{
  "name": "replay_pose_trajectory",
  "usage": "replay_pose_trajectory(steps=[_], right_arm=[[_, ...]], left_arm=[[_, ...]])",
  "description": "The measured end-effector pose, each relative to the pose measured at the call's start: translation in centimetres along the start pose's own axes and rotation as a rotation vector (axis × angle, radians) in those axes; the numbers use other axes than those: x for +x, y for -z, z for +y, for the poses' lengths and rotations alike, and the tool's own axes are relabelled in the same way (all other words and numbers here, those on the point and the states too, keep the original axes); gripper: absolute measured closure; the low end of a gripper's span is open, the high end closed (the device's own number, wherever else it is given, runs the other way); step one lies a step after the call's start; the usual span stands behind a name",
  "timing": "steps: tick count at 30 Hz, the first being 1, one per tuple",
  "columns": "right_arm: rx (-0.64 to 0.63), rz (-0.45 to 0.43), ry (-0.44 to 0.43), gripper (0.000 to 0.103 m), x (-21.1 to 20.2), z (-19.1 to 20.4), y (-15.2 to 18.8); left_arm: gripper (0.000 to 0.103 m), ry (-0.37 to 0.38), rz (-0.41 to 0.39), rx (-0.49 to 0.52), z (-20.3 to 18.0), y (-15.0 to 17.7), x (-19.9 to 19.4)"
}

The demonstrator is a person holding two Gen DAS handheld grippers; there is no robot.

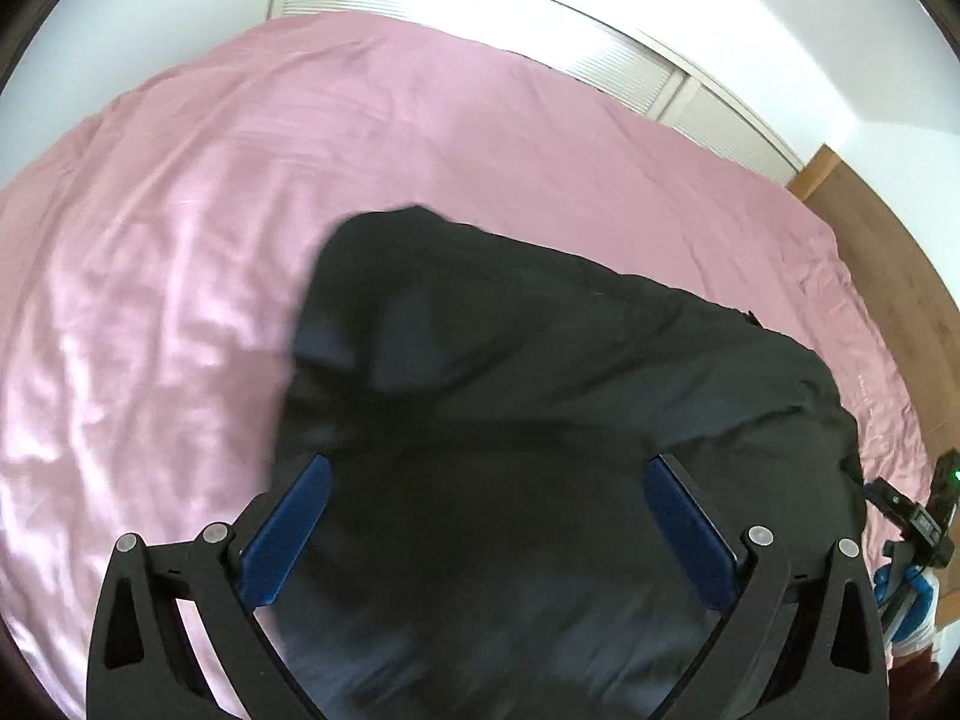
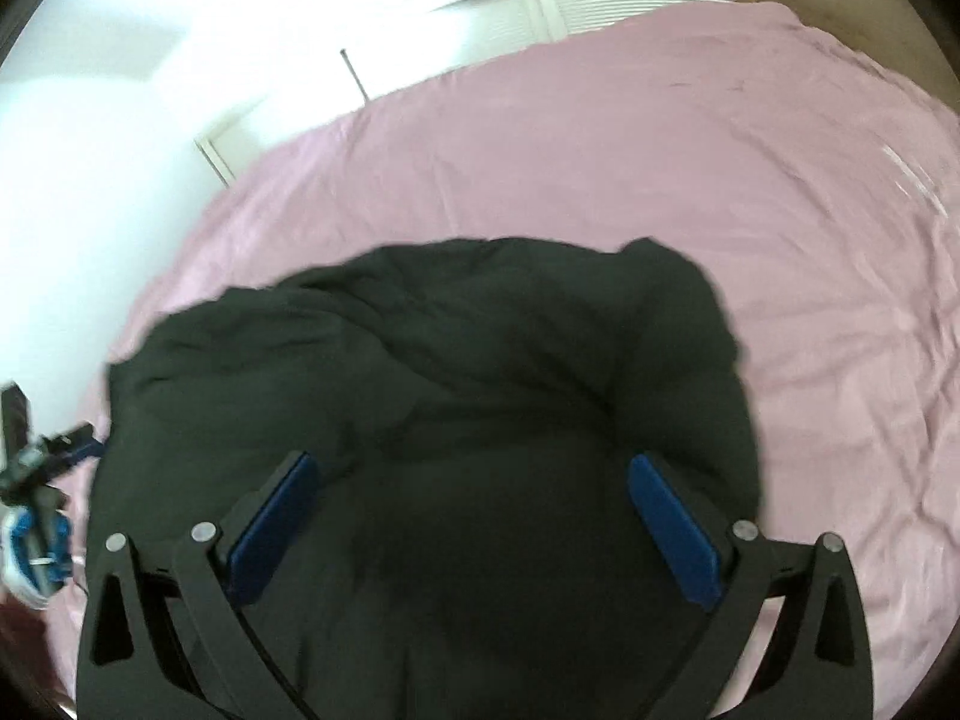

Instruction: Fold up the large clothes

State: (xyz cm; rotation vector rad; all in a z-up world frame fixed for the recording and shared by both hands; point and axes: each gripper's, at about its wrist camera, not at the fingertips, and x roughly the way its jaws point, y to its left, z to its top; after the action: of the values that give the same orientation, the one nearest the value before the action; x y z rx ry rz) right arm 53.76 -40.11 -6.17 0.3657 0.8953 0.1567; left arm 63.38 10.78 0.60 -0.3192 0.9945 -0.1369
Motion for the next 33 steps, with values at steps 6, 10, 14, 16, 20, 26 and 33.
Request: replay_pose_trajectory(steps=[6,10,14,16,20,26,33], right_arm=[[0.158,0.092,-0.044,0.0,-1.5,-5.2,3.4],[0.274,0.158,-0.136,0.0,1.0,-7.4,6.1],[0.351,0.231,-0.207,0.0,5.2,-8.8,8.3],[0.383,0.227,-0.251,0.0,6.7,-9.1,8.7],[0.362,0.269,-0.338,0.0,9.1,-8.5,8.6],[0.337,0.285,-0.445,0.0,12.4,-6.8,8.7],[0.326,0.28,-0.466,0.0,14.3,-5.6,9.4]], left_arm=[[0.001,0.032,0.083,-0.103,5.5,2.0,-1.5],[0.001,0.13,0.131,-0.181,7.8,4.2,0.0],[0.001,0.18,0.189,-0.186,8.4,6.2,2.9],[0.001,0.22,0.192,-0.218,9.0,6.8,3.9],[0.001,0.277,0.204,-0.223,9.4,7.0,5.9],[0.001,0.251,0.224,-0.114,8.5,7.8,7.6],[0.001,0.293,0.183,-0.17,9.6,9.0,7.7]])
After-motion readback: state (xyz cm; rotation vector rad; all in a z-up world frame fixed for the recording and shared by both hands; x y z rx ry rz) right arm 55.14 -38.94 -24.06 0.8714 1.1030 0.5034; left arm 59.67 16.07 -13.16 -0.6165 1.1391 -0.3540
